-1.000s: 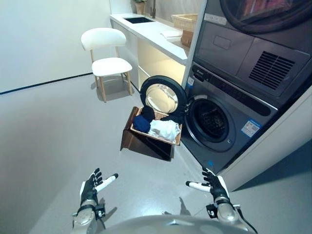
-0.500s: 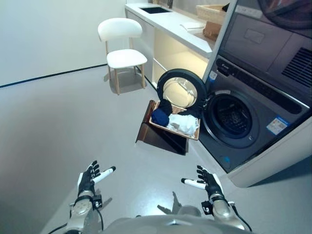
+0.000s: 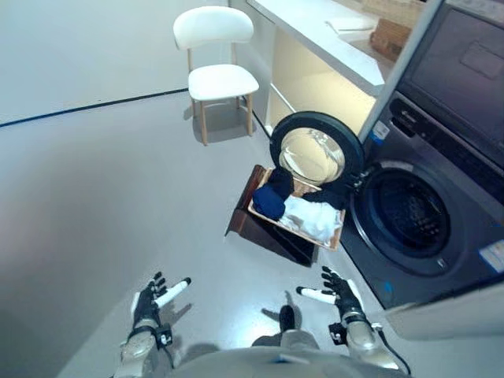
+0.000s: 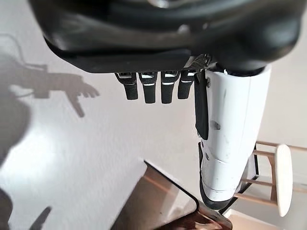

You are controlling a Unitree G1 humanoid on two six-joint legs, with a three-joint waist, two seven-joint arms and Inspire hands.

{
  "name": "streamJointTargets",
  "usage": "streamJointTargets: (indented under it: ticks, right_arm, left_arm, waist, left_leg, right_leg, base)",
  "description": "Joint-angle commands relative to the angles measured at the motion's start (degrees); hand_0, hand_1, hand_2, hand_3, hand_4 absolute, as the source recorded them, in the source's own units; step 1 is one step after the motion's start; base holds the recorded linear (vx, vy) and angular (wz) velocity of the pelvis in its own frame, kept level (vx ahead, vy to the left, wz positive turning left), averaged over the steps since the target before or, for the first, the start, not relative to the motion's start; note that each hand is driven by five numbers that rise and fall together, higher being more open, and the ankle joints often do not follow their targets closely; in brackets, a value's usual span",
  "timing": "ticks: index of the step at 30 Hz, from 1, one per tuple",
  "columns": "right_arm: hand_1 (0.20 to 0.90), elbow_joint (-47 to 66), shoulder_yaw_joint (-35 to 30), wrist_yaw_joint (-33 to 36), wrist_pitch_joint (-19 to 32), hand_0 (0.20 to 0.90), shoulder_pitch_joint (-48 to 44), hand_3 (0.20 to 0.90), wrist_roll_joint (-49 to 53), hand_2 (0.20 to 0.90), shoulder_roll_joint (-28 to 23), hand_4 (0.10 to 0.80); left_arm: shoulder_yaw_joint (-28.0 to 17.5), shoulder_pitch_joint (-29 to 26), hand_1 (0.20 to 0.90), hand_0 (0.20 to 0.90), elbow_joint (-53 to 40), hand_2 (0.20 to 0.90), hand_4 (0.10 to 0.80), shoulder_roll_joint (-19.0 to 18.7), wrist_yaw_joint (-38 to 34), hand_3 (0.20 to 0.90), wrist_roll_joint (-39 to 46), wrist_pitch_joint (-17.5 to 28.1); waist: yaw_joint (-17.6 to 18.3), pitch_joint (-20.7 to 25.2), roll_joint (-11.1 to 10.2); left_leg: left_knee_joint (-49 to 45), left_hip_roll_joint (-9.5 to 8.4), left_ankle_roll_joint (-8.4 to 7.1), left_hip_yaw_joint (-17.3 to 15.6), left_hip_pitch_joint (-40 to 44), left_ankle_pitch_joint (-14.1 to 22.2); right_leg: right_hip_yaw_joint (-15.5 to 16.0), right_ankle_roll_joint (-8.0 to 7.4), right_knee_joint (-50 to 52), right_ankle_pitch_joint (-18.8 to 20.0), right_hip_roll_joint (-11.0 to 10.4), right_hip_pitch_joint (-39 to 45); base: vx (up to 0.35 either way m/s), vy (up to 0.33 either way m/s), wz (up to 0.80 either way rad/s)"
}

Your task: Pick up the clothes and place them into the washing machine

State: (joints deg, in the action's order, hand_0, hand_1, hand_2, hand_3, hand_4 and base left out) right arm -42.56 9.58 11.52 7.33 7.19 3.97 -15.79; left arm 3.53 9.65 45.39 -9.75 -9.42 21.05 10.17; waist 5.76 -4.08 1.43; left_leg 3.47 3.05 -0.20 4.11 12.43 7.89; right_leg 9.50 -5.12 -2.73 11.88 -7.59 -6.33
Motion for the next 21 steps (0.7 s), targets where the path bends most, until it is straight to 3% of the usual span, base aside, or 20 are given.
streamJointTargets:
  ticks: [1, 4, 6, 7, 8, 9, 13, 14, 15, 16, 21]
  right_arm:
    - [0.9, 3.3, -0.4, 3.0, 4.2, 0.9, -7.3, 0.9, 2.0, 0.9, -1.6, 0.8]
    - [0.9, 3.2, -0.8, 3.8, 5.1, 0.9, -9.1, 0.9, 3.0, 0.9, -3.4, 0.8]
    - [0.9, 2.9, -0.4, 4.1, 5.1, 0.9, -9.7, 0.9, 2.9, 0.9, -3.6, 0.8]
    - [0.9, 2.9, -0.6, 4.3, 5.2, 0.9, -10.4, 0.9, 3.2, 0.9, -4.1, 0.8]
    - [0.9, 2.9, -0.6, 4.3, 5.2, 0.9, -10.4, 0.9, 3.2, 0.9, -4.1, 0.8]
    - [0.9, 2.5, -0.8, 4.1, 5.4, 0.9, -10.2, 0.9, 3.8, 0.9, -4.0, 0.8]
    - [0.9, 0.9, -0.1, 4.3, 5.3, 0.9, -10.8, 0.9, 3.9, 0.9, -4.2, 0.8]
    - [0.9, 0.4, -0.5, 4.6, 5.4, 0.9, -10.3, 0.9, 4.0, 0.9, -4.2, 0.8]
    - [0.9, 0.4, -0.5, 4.6, 5.4, 0.9, -10.3, 0.9, 4.0, 0.9, -4.2, 0.8]
    - [0.9, -0.1, -0.8, 5.2, 5.5, 0.9, -10.4, 0.9, 4.2, 0.9, -4.2, 0.8]
    - [0.9, -0.7, -0.7, 6.8, 6.0, 0.9, -12.1, 0.9, 5.8, 0.9, -4.0, 0.8]
  left_arm:
    - [0.2, -5.8, 0.9, 0.9, -4.2, 0.9, 0.8, -4.3, -1.2, 0.9, 2.0, 4.4]
    - [1.3, -7.8, 0.9, 0.9, -4.4, 0.9, 0.8, -3.7, -1.9, 0.9, 2.5, 5.0]
    - [1.5, -8.3, 0.9, 0.9, -4.5, 0.9, 0.8, -3.6, -2.3, 0.9, 2.8, 5.1]
    - [1.9, -9.2, 0.9, 0.9, -4.8, 0.9, 0.8, -3.4, -2.4, 0.9, 2.9, 5.1]
    - [1.9, -9.2, 0.9, 0.9, -4.8, 0.9, 0.8, -3.4, -2.4, 0.9, 2.9, 5.1]
    - [2.2, -9.7, 0.9, 0.9, -4.7, 0.9, 0.8, -3.4, -2.4, 0.9, 2.8, 5.0]
    - [3.0, -10.8, 0.9, 0.9, -3.8, 0.9, 0.8, -3.2, -2.5, 0.9, 3.0, 4.8]
    - [3.4, -11.2, 0.9, 0.9, -3.9, 0.9, 0.8, -3.1, -2.3, 0.9, 3.2, 4.6]
    - [3.4, -11.2, 0.9, 0.9, -3.9, 0.9, 0.8, -3.1, -2.3, 0.9, 3.2, 4.6]
    - [3.9, -11.5, 0.9, 0.9, -3.7, 0.9, 0.8, -3.0, -2.1, 0.9, 3.6, 4.6]
    - [4.7, -12.9, 0.9, 0.9, -3.1, 0.9, 0.8, -2.8, -3.1, 0.9, 3.3, 4.5]
  waist:
    - [1.5, 0.2, -2.3]
    - [1.9, 0.9, -1.0]
    - [1.9, 0.8, -0.7]
    - [1.8, 0.6, -0.2]
    - [1.8, 0.6, -0.2]
    - [1.8, 0.9, 0.3]
    - [1.7, 0.2, 0.2]
    - [1.5, -0.1, -0.3]
    - [1.5, -0.2, -0.2]
    - [1.5, -0.2, -0.5]
    - [-0.5, -1.8, -2.0]
  left_leg:
    - [-4.5, 4.04, -5.21, -3.0, 5.3, 1.0]
    - [-6.4, 6.32, -6.63, -1.5, 3.5, -4.2]
    - [-7.2, 6.59, -6.83, -1.3, 3.0, -5.7]
    - [-8.5, 7.27, -7.23, -0.9, 2.4, -9.5]
    - [-8.5, 7.31, -7.25, -0.8, 2.4, -9.5]
    - [-10.8, 8.19, -7.82, -0.7, 1.7, -13.6]
    - [-17.5, 7.51, -7.49, 0.0, -0.4, -17.3]
    - [-21.8, 8.6, -7.07, -2.8, -2.9, -20.6]
    - [-21.9, 8.65, -7.08, -2.9, -2.9, -20.5]
    - [-21.2, 10.09, -6.51, -4.7, -4.6, -21.4]
    - [-15.6, 11.6, -5.51, -6.9, -14.1, -18.1]
  right_leg:
    - [-2.2, -5.63, 6.1, 0.5, -3.5, -7.9]
    - [-1.4, -4.14, 7.1, -2.0, -1.2, -8.2]
    - [-1.6, -3.7, 7.4, -2.4, -0.7, -8.2]
    - [-1.7, -2.82, 7.8, -3.5, 0.4, -8.1]
    - [-1.7, -2.8, 7.8, -3.5, 0.5, -8.1]
    - [-1.7, -1.66, 8.6, -5.6, 1.7, -7.7]
    - [-2.7, 0.49, 10.7, -8.5, 3.2, -6.1]
    - [-2.6, 1.61, 11.0, -10.0, 3.6, -3.8]
    - [-2.6, 1.62, 11.1, -10.0, 3.6, -3.8]
    - [-2.6, 1.69, 11.2, -10.6, 3.4, -2.9]
    - [-4.6, 1.58, 10.8, -12.7, 2.8, 0.7]
  base:
    - [0.082, -0.113, 0.24]
    - [0.158, -0.231, 0.18]
    - [0.116, -0.185, 0.01]
    - [0.12, -0.185, -0.01]
    - [0.165, -0.27, -0.05]
    - [0.133, -0.217, -0.04]
    - [0.128, -0.195, -0.03]
    - [0.155, -0.218, 0.06]
    - [0.157, -0.205, 0.12]
    - [0.09, -0.079, -0.02]
    - [0.126, -0.065, -0.21]
